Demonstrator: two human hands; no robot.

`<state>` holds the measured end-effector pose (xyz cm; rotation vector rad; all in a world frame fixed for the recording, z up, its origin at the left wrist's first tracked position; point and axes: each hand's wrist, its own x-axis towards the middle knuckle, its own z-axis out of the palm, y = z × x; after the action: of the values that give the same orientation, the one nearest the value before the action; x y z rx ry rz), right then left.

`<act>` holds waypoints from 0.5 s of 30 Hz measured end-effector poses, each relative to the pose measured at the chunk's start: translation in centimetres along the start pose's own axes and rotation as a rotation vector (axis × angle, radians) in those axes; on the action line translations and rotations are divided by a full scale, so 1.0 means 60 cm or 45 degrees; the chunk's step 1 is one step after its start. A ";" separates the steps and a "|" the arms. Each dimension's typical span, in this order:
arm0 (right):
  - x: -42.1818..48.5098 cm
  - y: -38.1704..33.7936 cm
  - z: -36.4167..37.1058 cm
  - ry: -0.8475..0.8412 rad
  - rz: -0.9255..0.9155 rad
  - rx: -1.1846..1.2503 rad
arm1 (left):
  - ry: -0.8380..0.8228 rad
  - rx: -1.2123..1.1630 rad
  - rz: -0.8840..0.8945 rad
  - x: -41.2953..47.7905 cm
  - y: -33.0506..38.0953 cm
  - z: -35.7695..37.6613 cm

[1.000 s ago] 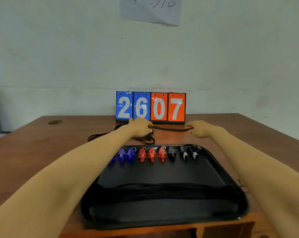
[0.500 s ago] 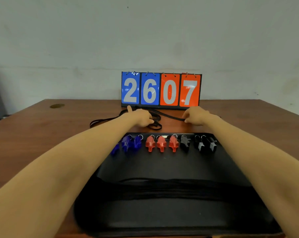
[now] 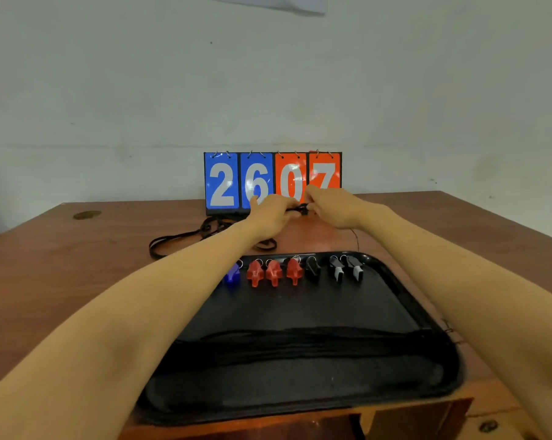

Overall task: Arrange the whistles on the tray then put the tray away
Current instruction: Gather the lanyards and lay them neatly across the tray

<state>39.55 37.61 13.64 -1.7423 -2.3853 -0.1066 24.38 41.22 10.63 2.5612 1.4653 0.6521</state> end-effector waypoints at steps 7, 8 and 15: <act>-0.010 0.001 -0.029 0.189 0.008 -0.068 | 0.229 0.186 -0.040 -0.004 0.002 -0.034; -0.013 0.003 -0.031 0.200 0.023 -0.054 | 0.261 0.219 -0.048 -0.004 -0.002 -0.039; -0.028 0.022 -0.027 0.264 0.132 -0.037 | 0.023 0.181 -0.135 -0.025 -0.018 -0.043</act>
<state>41.45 36.19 14.86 -1.7693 -2.1541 -0.2933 21.76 40.26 12.16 2.5637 1.6976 0.5778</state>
